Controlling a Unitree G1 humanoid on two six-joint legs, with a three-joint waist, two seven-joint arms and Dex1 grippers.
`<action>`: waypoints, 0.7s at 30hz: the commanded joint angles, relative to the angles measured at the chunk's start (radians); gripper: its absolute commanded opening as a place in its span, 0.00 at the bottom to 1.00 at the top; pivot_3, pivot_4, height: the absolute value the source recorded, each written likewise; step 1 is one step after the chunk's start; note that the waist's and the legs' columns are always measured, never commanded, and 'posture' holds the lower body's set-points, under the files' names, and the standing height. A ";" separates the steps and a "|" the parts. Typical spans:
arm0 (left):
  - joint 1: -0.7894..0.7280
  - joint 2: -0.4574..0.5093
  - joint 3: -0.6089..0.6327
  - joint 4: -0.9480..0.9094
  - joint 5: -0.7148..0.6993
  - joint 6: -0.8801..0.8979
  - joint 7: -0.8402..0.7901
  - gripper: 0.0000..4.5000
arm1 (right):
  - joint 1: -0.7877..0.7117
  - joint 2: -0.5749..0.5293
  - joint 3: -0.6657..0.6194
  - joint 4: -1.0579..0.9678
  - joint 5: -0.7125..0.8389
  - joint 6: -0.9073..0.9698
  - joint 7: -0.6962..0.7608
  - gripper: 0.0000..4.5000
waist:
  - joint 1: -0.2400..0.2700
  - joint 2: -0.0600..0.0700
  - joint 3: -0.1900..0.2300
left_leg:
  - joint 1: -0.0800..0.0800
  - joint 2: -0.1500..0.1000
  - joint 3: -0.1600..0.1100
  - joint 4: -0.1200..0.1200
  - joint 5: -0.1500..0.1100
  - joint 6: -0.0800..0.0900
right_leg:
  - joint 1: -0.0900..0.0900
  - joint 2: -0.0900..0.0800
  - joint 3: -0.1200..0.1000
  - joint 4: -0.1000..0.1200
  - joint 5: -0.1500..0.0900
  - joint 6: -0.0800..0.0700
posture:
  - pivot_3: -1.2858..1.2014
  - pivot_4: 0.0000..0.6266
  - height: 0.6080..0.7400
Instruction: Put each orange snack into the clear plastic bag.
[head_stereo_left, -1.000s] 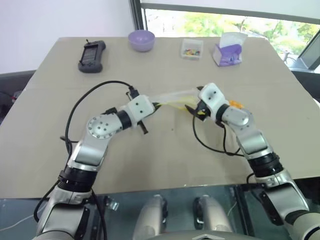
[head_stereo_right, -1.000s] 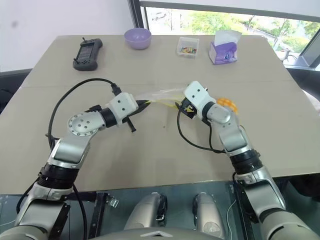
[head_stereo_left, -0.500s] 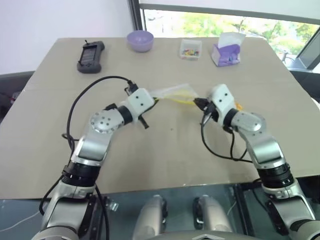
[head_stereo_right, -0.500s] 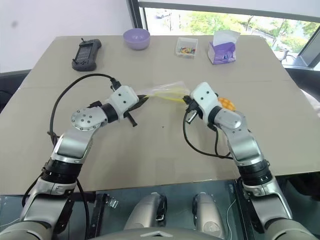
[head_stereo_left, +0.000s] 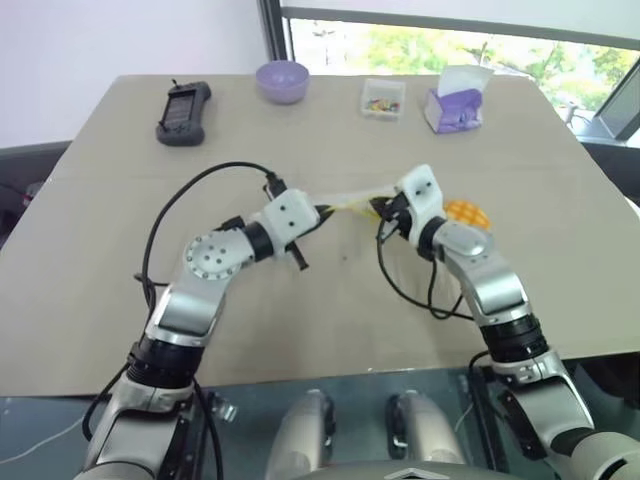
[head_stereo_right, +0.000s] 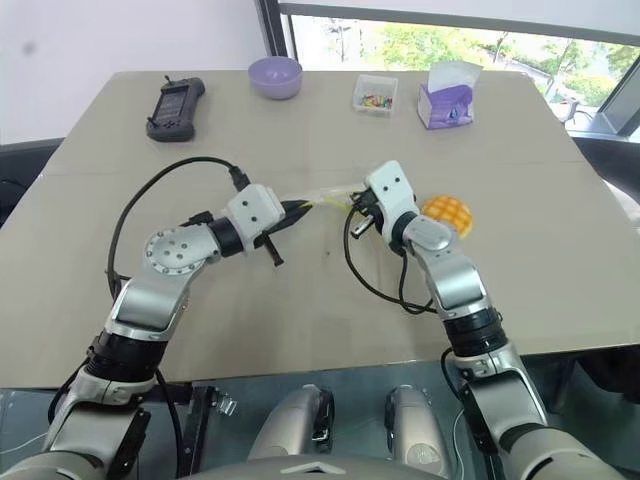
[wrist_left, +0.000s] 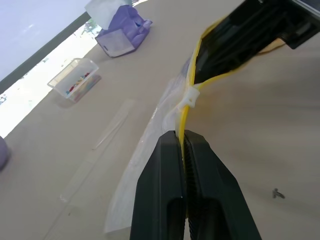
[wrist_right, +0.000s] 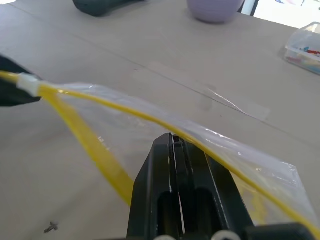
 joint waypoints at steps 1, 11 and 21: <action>-0.003 -0.003 0.012 -0.045 -0.030 -0.030 -0.013 0.00 | -0.035 0.044 -0.015 0.031 0.024 -0.032 -0.030 0.02 | -0.001 0.000 0.000 | 0.000 0.000 0.000 0.000 0.000 0.000 | 0.000 0.000 0.000 0.000 0.000 0.000 | 0.52 0.24 1.00; -0.016 0.007 0.003 -0.010 -0.008 -0.005 -0.014 0.00 | -0.088 -0.086 0.261 0.244 -0.353 -0.379 -0.126 0.21 | -0.002 0.000 0.000 | 0.000 0.000 0.001 0.000 0.000 0.000 | 0.000 0.000 0.000 0.000 0.000 0.000 | 0.52 0.24 1.00; -0.017 0.000 0.005 -0.003 0.022 0.040 0.015 0.00 | -0.109 -0.127 0.273 0.318 -0.478 -0.479 -0.174 0.97 | -0.003 0.000 0.000 | 0.000 0.001 0.001 0.000 0.002 -0.003 | 0.000 0.001 0.001 0.000 0.000 0.000 | 0.52 0.24 1.00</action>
